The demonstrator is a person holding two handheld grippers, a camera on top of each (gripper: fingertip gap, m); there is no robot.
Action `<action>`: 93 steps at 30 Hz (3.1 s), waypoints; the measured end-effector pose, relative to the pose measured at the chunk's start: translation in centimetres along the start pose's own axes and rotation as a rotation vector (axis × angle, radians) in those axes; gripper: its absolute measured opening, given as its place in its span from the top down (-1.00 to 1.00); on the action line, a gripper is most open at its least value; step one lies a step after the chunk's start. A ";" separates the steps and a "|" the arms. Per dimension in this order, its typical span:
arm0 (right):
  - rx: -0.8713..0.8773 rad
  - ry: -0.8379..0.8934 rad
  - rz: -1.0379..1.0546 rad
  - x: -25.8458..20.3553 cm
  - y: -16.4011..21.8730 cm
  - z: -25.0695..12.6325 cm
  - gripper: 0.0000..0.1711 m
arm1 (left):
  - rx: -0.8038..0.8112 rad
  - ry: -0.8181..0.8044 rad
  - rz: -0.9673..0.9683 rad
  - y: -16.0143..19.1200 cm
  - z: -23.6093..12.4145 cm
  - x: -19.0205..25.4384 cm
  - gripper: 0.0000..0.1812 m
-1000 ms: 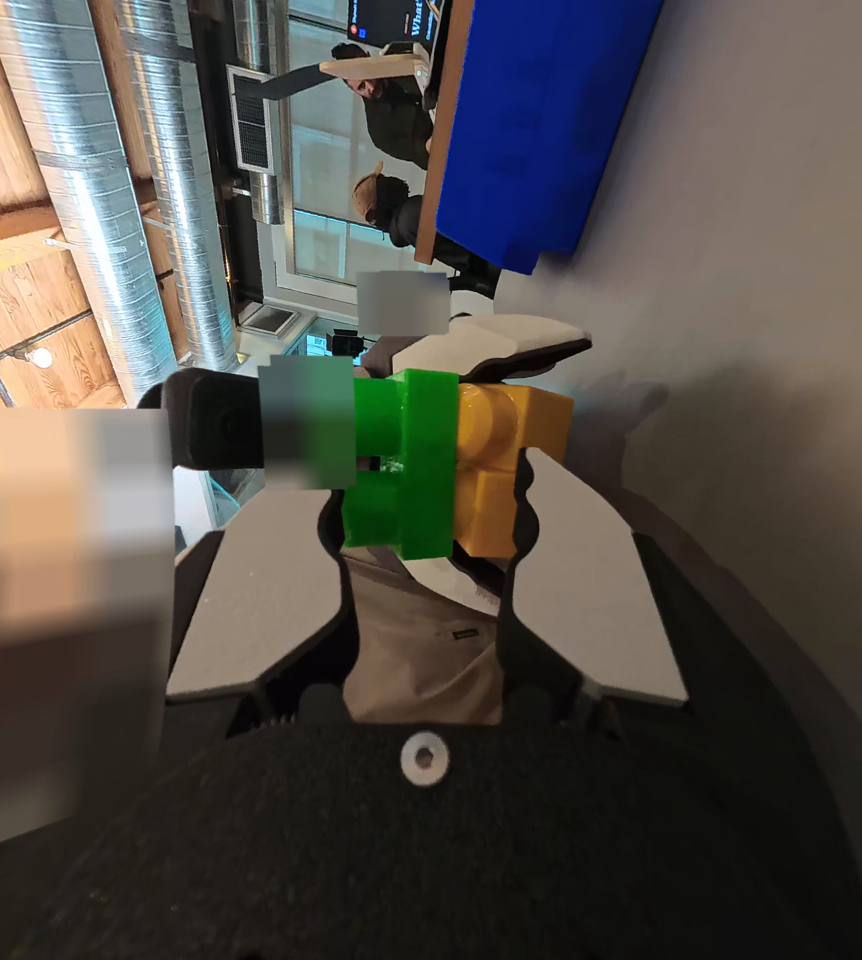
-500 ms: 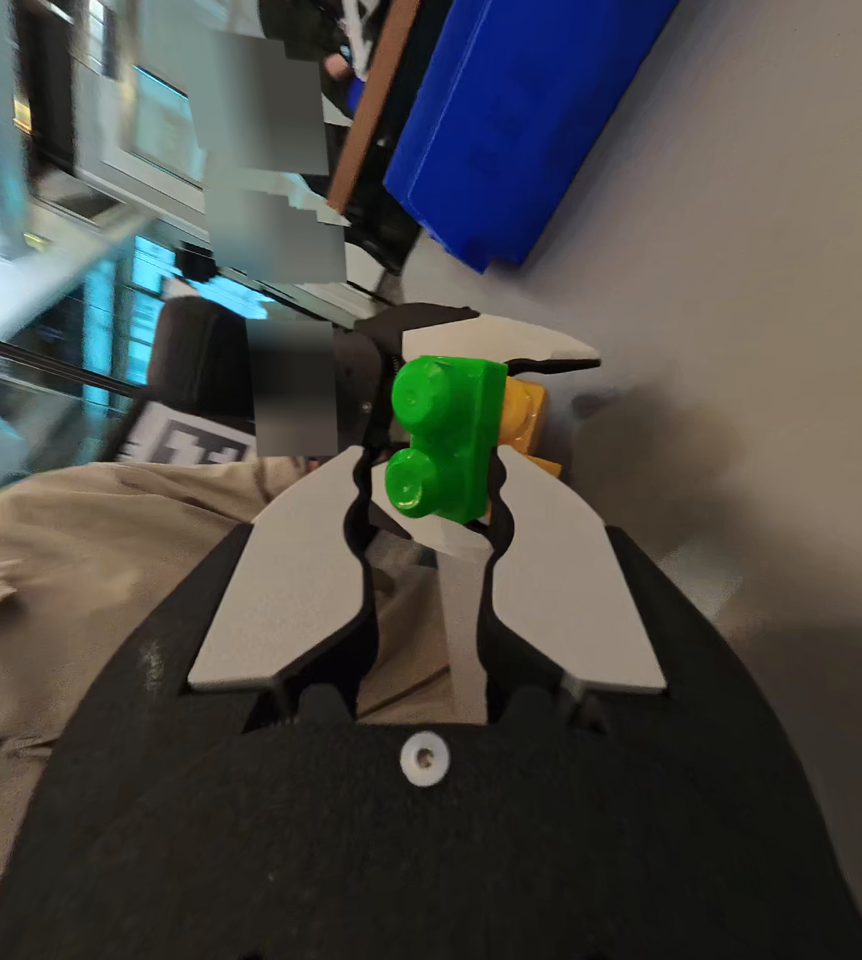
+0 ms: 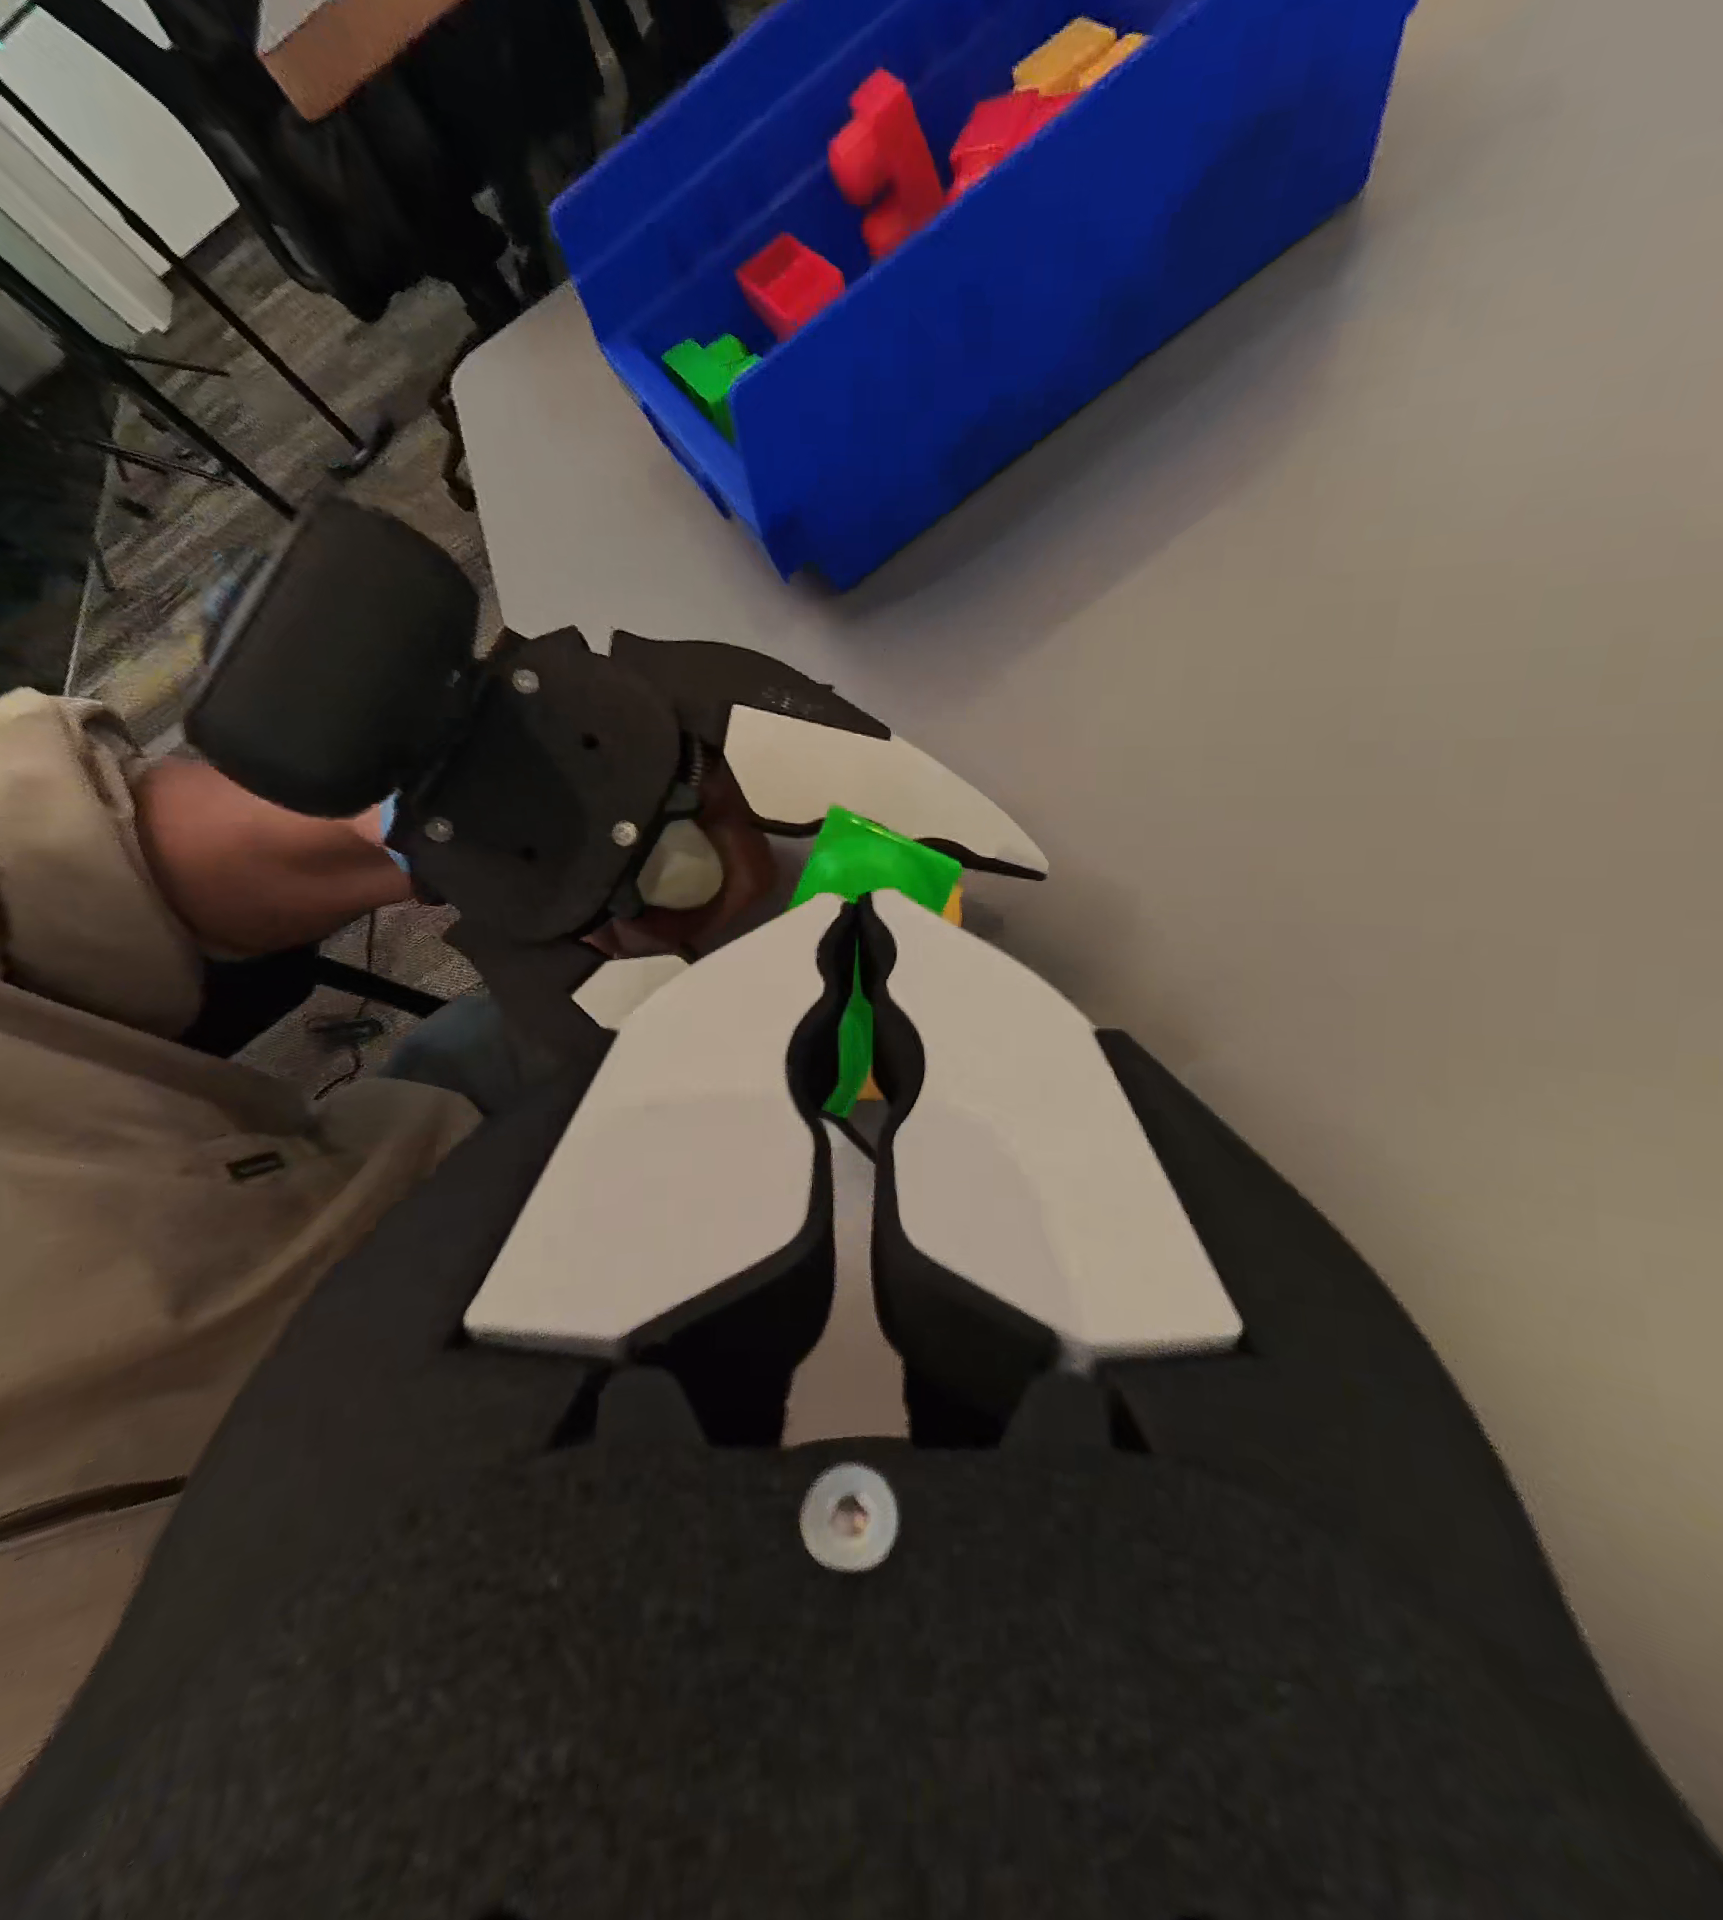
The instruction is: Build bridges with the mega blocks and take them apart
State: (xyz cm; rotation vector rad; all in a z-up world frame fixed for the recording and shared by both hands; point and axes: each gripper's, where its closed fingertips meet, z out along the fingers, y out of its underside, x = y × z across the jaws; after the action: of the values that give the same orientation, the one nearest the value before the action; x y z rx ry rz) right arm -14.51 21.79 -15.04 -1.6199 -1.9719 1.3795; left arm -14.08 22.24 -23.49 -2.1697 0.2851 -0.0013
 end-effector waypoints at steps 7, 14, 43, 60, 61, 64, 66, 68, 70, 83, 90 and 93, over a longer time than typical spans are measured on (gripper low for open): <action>-0.047 0.003 -0.004 0.1 0.8 0.7 1.00 | 0.010 0.011 0.009 -0.2 0.0 0.4 0.02; -0.056 -0.034 -0.018 -1.0 1.3 0.0 1.00 | 0.025 0.016 -0.012 -0.3 -0.1 0.3 0.02; 0.265 -0.673 0.671 -2.6 1.9 0.4 -0.17 | 0.247 0.014 0.124 -3.8 -2.9 1.4 0.02; 0.304 -0.921 0.805 -2.9 1.9 0.5 0.11 | 0.287 0.048 0.144 -4.9 -3.0 2.6 0.02; 0.309 -0.915 0.802 -2.8 1.9 0.4 0.15 | 0.283 0.044 0.143 -4.8 -2.9 2.5 0.02; 0.309 -0.888 0.787 -2.4 2.1 0.4 0.39 | 0.282 0.051 0.135 -4.6 -2.8 2.4 0.02; 0.314 -0.909 0.792 -2.4 2.1 0.3 0.44 | 0.289 0.057 0.135 -4.8 -2.9 2.6 0.02; 0.324 -0.920 0.793 -2.5 2.1 0.1 0.34 | 0.283 0.050 0.144 -4.7 -2.8 2.6 0.02; 0.314 -0.928 0.791 -2.7 2.2 -0.1 0.17 | 0.279 0.052 0.146 -4.5 -2.7 2.7 0.02; 0.288 -0.928 0.777 -3.3 2.7 0.5 0.15 | 0.311 0.052 0.178 -5.4 -3.0 3.2 0.02; 0.312 -0.968 0.838 -2.9 2.8 0.3 0.25 | 0.303 0.067 0.161 -5.3 -2.7 3.1 0.02; 0.321 -0.967 0.848 -2.7 3.0 0.4 0.25 | 0.290 0.069 0.162 -5.1 -2.5 3.1 0.02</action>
State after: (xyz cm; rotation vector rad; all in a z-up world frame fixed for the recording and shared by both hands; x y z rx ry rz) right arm -11.96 19.07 -16.60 -1.8782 -1.1818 3.0543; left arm -10.34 22.42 -18.27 -1.8569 0.4705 -0.0245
